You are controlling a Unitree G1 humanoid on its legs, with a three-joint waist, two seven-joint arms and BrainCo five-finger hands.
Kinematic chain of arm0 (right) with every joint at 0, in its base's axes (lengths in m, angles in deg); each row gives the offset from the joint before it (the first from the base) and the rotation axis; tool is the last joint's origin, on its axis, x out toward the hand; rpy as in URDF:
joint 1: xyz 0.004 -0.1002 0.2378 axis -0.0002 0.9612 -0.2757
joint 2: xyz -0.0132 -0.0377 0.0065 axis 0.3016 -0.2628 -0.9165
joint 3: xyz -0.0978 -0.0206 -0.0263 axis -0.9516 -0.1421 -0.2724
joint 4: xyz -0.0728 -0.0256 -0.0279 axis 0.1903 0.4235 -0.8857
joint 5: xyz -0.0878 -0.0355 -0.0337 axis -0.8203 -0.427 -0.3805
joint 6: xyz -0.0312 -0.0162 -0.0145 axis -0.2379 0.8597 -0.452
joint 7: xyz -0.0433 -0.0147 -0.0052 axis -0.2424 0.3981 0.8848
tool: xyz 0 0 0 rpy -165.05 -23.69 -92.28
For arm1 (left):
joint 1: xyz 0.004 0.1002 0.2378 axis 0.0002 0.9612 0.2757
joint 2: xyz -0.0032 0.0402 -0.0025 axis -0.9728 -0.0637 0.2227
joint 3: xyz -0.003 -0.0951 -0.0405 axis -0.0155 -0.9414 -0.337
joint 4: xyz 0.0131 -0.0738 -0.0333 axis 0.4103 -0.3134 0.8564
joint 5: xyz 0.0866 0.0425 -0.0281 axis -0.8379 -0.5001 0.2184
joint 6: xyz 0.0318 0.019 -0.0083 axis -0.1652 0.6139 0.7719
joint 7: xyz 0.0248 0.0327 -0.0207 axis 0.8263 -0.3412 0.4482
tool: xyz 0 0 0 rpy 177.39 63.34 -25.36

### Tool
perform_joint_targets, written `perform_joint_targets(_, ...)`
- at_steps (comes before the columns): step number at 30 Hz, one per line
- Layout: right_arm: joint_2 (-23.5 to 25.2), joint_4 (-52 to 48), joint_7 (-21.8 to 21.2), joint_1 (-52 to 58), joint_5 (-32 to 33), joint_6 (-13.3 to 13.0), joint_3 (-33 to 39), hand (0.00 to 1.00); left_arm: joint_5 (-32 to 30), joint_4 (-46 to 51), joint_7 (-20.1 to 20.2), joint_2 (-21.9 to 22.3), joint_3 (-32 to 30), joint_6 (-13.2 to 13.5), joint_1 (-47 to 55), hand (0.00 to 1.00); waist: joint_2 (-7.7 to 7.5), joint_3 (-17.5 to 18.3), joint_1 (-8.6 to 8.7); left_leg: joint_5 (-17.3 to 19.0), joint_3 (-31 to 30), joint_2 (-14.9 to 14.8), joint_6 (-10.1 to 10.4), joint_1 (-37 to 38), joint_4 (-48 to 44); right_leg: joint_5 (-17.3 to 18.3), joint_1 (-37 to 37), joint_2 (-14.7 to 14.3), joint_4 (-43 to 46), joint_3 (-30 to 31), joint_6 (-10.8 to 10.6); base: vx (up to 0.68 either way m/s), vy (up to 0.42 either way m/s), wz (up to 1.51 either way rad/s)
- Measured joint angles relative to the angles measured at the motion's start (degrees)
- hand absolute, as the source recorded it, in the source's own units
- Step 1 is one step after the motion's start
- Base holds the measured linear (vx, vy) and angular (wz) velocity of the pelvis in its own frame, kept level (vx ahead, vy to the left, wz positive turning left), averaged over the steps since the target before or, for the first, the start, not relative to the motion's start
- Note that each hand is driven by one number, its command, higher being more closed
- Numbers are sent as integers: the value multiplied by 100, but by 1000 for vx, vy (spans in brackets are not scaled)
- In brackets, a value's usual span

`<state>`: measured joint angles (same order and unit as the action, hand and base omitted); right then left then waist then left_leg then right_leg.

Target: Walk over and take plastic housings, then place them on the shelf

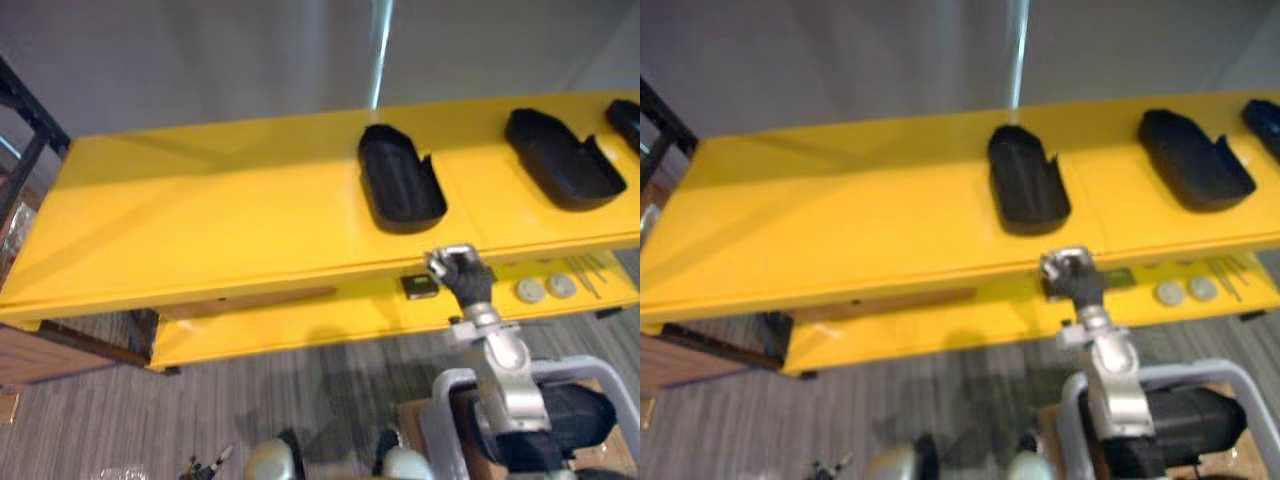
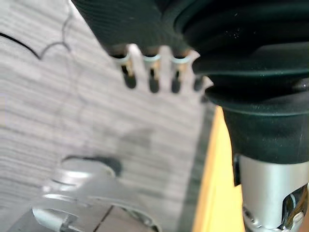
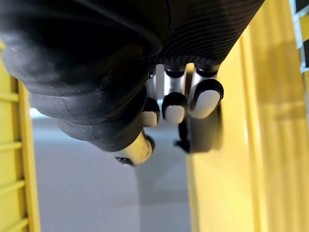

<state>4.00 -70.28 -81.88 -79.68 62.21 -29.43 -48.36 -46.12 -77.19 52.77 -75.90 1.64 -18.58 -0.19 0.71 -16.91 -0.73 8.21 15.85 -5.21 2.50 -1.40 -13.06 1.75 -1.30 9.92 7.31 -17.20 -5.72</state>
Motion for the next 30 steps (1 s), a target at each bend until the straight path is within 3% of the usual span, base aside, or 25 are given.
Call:
perform_joint_targets(17, -88, 26, 94, -457, -345, 87, 23, 100, 5, 12, 0, -41, 205, -46, 5, 0, 113, -255, -9, 61, -106, 151, -62, 30, -128, 354, 165, 296, 730, -15, -85, -12, 7, 3)
perform_joint_targets(30, -305, 1137, 340, -1109, -556, 187, 273, 100, 6, 136, 50, -43, 318, -120, 45, 0, 132, -270, -22, 32, -281, 262, -103, 29, -127, 458, 119, 407, 878, -178, -128, -2, -5, 7)
